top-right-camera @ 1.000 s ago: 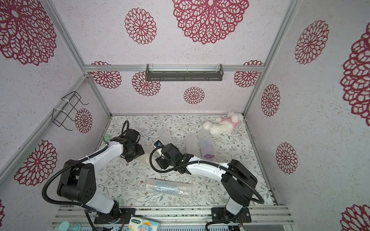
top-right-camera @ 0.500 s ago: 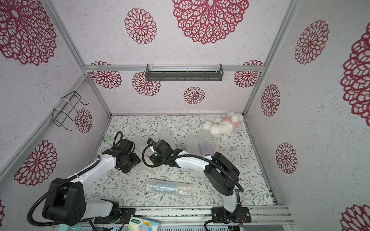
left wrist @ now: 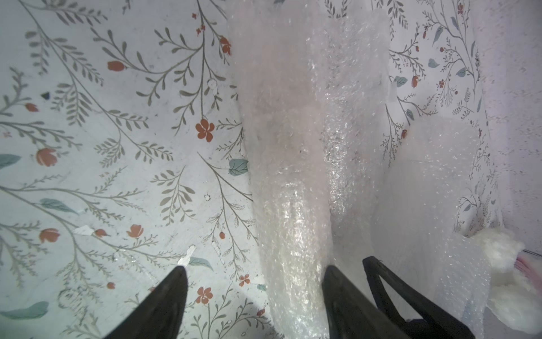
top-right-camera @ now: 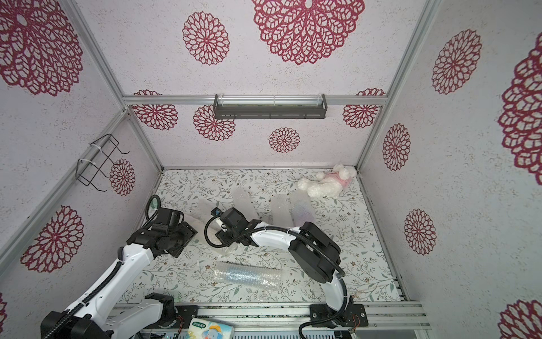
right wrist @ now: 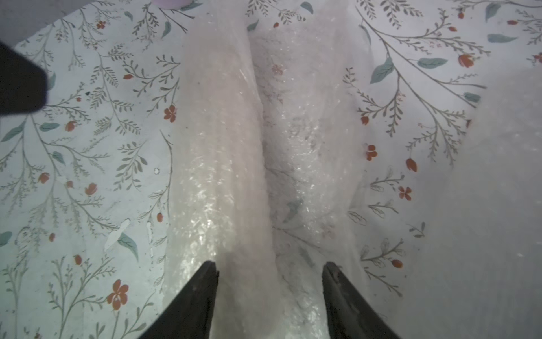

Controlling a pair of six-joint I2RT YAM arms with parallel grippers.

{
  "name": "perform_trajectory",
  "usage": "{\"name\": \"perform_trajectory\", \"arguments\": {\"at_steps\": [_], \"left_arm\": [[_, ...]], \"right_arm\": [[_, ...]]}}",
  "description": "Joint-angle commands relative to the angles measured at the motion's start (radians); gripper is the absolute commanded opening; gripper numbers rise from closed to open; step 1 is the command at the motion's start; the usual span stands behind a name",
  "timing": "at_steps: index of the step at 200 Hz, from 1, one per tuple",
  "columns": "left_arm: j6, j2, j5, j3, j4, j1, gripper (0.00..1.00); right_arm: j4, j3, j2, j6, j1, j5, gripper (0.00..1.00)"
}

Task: Unwrap the vase from the bubble wrap
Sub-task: Unwrap the bubble wrap at the center of the board.

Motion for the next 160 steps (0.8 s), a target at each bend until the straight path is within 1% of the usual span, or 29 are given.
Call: {"name": "perform_trajectory", "arguments": {"at_steps": [1, 48, 88, 97, 99, 104, 140, 160], "left_arm": [[0.019, 0.021, -0.007, 0.056, -0.043, 0.037, 0.78], [0.087, 0.056, 0.006, 0.137, -0.08, 0.1, 0.8], [0.123, 0.058, 0.021, 0.169, -0.088, 0.137, 0.8], [0.131, 0.06, 0.026, 0.172, -0.089, 0.143, 0.81], [0.132, 0.06, 0.027, 0.173, -0.089, 0.144, 0.81], [0.135, 0.062, 0.028, 0.175, -0.088, 0.146, 0.81], [0.156, 0.085, 0.047, 0.163, -0.081, 0.151, 0.81], [0.162, 0.099, 0.062, 0.145, -0.067, 0.151, 0.81]], "right_arm": [[0.028, 0.028, 0.017, 0.021, 0.045, -0.035, 0.6], [0.046, 0.043, 0.044, 0.06, 0.102, -0.056, 0.59], [0.05, 0.058, 0.065, 0.079, 0.159, -0.066, 0.59], [0.048, 0.065, 0.068, 0.082, 0.161, -0.066, 0.59], [0.047, 0.067, 0.069, 0.082, 0.186, -0.067, 0.59], [0.046, 0.069, 0.07, 0.084, 0.2, -0.067, 0.59], [0.036, 0.103, 0.082, 0.094, 0.258, -0.076, 0.59], [0.046, 0.087, 0.042, 0.084, 0.279, -0.056, 0.58]]}}
